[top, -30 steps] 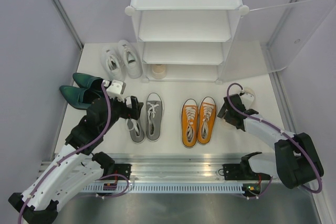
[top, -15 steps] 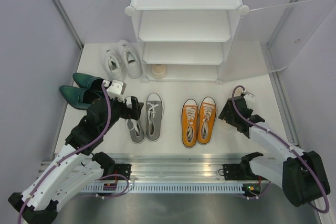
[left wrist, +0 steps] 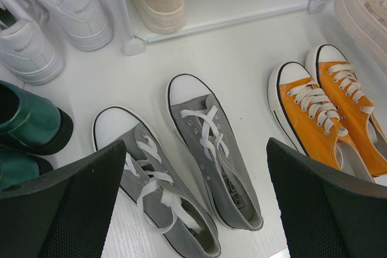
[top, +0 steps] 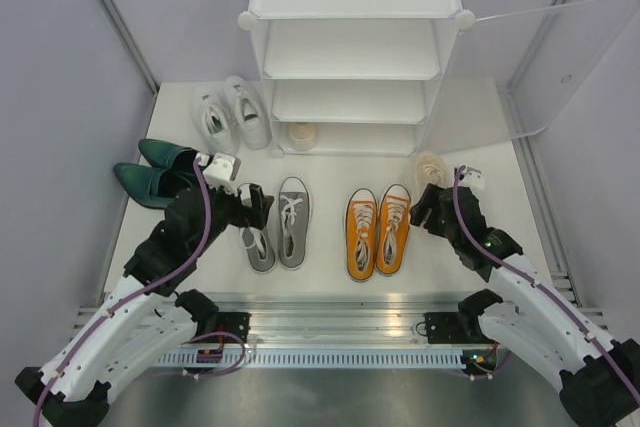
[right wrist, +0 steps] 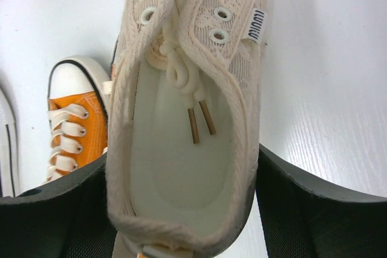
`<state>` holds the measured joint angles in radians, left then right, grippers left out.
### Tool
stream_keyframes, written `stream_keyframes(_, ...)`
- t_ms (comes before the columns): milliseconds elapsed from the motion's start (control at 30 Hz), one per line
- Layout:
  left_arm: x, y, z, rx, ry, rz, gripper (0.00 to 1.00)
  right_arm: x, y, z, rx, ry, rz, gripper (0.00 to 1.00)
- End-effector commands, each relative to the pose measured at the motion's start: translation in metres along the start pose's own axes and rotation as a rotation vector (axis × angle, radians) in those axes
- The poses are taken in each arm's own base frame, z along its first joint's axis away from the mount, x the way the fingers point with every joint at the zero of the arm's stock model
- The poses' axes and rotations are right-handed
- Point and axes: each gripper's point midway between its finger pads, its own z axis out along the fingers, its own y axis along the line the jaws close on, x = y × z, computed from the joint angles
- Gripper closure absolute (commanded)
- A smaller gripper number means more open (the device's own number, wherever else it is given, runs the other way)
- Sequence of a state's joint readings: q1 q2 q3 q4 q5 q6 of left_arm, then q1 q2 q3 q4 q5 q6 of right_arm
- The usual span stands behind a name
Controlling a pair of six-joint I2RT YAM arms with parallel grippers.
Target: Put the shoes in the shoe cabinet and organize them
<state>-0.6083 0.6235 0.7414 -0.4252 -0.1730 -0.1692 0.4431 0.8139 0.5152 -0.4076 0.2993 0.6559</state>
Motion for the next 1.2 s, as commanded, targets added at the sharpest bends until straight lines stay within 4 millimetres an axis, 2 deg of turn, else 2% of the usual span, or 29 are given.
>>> stream_keyframes(0,-0.019,-0.004,-0.007,0.025,-0.044,0.032,0.00,-0.045,0.026,-0.020,-0.091,-0.135,0.019,0.99)
stream_keyframes(200,-0.019,-0.005,-0.008,0.030,-0.044,0.032,0.00,-0.050,0.051,-0.033,-0.185,-0.146,-0.015,0.99)
stream_keyframes(467,-0.021,-0.006,-0.009,0.035,-0.049,0.032,0.00,-0.038,0.102,-0.035,-0.387,-0.161,-0.082,0.99)
stream_keyframes(500,-0.020,-0.006,-0.009,0.037,-0.046,0.032,0.00,-0.043,0.110,-0.035,-0.409,-0.189,-0.084,0.99)
stream_keyframes(533,-0.020,-0.007,-0.009,0.040,-0.045,0.032,0.00,-0.037,0.117,-0.030,-0.414,-0.177,-0.106,0.99)
stream_keyframes(700,-0.018,-0.009,-0.007,0.051,-0.036,0.034,0.00,-0.040,0.149,-0.017,-0.409,-0.231,-0.166,0.99)
stream_keyframes(767,-0.019,-0.009,-0.008,0.053,-0.039,0.034,0.00,-0.048,0.166,-0.023,-0.439,-0.294,-0.194,0.99)
stream_keyframes(833,-0.019,-0.010,-0.008,0.056,-0.038,0.032,0.00,-0.054,0.168,-0.020,-0.394,-0.360,-0.227,0.99)
stream_keyframes(900,-0.019,-0.011,-0.008,0.060,-0.038,0.033,0.00,-0.054,0.182,-0.030,-0.391,-0.441,-0.321,0.99)
stream_keyframes(967,-0.019,-0.012,-0.008,0.065,-0.039,0.032,0.00,-0.046,0.190,-0.032,-0.354,-0.484,-0.443,0.99)
stream_keyframes(1133,-0.019,-0.014,-0.008,0.077,-0.035,0.033,0.00,-0.036,0.215,-0.028,-0.318,-0.531,-0.583,0.99)
stream_keyframes(1167,-0.019,-0.014,-0.009,0.078,-0.037,0.033,0.00,-0.035,0.218,-0.033,-0.295,-0.560,-0.609,0.99)
